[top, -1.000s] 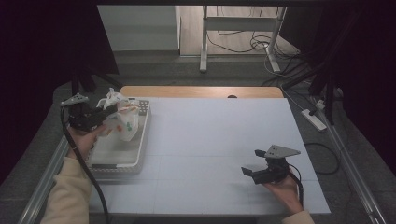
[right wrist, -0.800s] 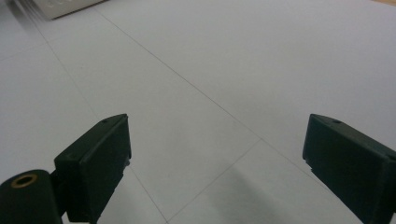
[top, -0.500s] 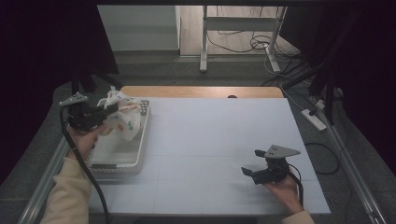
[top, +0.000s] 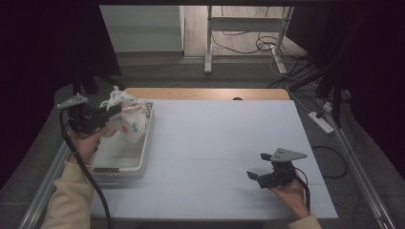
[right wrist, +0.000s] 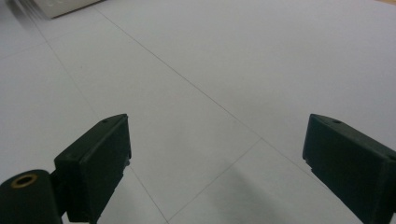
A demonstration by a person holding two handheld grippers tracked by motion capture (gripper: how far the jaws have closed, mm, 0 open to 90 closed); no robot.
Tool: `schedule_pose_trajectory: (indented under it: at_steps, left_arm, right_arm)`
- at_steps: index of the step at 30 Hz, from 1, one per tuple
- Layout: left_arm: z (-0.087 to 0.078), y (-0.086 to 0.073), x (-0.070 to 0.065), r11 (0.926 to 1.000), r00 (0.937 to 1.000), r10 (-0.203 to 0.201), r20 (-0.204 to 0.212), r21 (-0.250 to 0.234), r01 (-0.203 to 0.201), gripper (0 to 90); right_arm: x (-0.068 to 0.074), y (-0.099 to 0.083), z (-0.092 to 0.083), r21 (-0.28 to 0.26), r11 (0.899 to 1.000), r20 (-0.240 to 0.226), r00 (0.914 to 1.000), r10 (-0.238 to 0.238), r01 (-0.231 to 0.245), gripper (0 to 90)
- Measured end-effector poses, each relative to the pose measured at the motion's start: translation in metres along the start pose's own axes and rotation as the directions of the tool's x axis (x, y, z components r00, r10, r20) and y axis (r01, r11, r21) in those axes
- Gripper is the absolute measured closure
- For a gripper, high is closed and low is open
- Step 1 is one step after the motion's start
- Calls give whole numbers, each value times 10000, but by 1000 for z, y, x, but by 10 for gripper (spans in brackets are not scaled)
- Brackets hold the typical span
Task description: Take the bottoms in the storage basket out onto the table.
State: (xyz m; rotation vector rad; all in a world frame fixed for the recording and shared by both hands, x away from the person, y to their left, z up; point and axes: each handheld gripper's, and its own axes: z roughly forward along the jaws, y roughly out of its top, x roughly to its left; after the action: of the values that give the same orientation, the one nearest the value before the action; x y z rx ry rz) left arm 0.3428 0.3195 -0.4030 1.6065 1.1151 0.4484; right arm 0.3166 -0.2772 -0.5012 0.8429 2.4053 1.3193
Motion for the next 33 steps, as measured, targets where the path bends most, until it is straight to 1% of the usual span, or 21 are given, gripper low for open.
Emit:
schedule_pose_trajectory:
  at_steps: [4, 8, 13, 16, 21, 27, 33]
  left_arm:
    - [-1, 2, -3, 10000, 10000, 50, 39, -86, -50, 752]
    - [-3, 3, -5, 9998, 9998, 37, 170, -205, -34, 752]
    - [-6, 6, -10, 9991, 9989, 12, 460, -418, 7, 752]
    - [-8, 7, -14, 9987, 9983, 82, 584, -514, -52, 753]
    - [-7, 9, -18, 9984, 9964, 134, 832, -553, -88, 752]
    - [-8, 10, -22, 9980, 9954, 193, 939, -616, -136, 753]
    - [-9, 12, -27, 9973, 9928, 233, 1172, -714, -150, 753]
  right_arm:
    - [0, 0, 0, 6, 10000, 0, 10000, 3, -3, 81]
    - [0, 0, 0, 7, 10000, -1, 10000, 1, -1, 80]
    - [0, 0, 0, 8, 10000, 0, 10000, 3, -3, 80]
    - [0, 0, 0, 11, 10000, 1, 10000, -1, 1, 80]
    - [0, 0, 0, 24, 10000, 21, 10000, -19, 19, 80]
    - [0, 0, 0, 32, 10000, 24, 10000, -20, 20, 80]
    - [0, 0, 0, 8, 10000, 6, 10000, -8, 8, 80]
